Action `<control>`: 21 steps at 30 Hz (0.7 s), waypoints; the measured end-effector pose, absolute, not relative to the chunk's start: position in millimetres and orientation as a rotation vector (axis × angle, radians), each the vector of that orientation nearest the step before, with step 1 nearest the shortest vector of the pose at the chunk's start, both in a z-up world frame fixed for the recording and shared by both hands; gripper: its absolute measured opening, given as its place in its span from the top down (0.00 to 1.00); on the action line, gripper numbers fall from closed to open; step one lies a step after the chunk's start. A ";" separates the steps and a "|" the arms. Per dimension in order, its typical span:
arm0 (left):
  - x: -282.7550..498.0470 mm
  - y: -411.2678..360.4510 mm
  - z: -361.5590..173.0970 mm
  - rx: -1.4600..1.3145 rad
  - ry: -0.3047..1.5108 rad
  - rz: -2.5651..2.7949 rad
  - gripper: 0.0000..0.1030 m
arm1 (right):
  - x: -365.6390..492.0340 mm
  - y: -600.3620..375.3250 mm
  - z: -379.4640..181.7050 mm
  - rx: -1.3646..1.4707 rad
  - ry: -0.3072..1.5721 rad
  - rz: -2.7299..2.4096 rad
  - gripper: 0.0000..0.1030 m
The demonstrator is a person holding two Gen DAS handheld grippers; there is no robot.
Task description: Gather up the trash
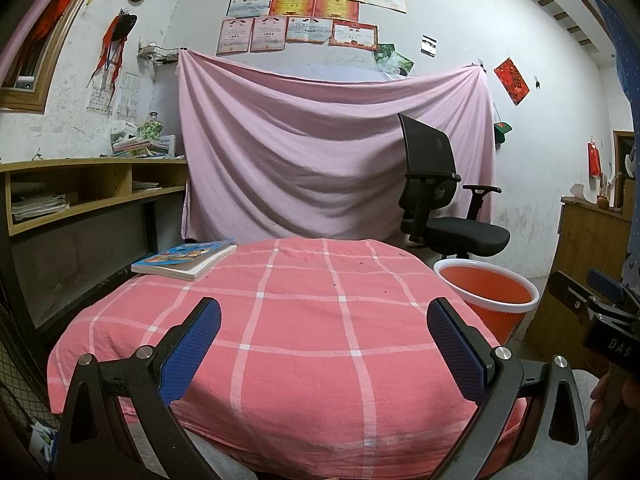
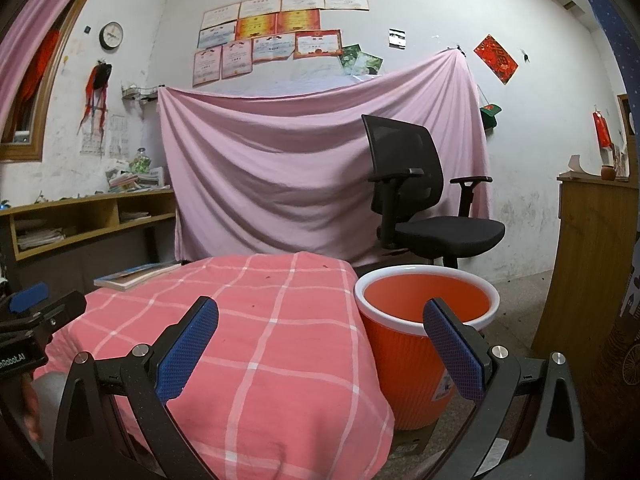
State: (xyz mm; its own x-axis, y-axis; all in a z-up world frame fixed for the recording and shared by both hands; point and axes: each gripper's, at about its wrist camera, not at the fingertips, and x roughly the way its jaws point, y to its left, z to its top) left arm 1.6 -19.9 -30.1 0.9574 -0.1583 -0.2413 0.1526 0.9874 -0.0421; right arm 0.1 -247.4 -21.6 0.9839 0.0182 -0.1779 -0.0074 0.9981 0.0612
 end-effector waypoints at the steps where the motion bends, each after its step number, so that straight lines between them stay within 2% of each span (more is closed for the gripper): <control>1: 1.5 -19.9 -30.1 -0.023 0.246 -0.157 0.02 | -0.1 -247.2 -21.5 0.060 0.179 0.012 0.00; 21: 1.5 -20.0 -31.3 -0.024 0.246 -0.157 0.02 | 0.5 -246.9 -22.7 0.059 0.185 0.016 0.00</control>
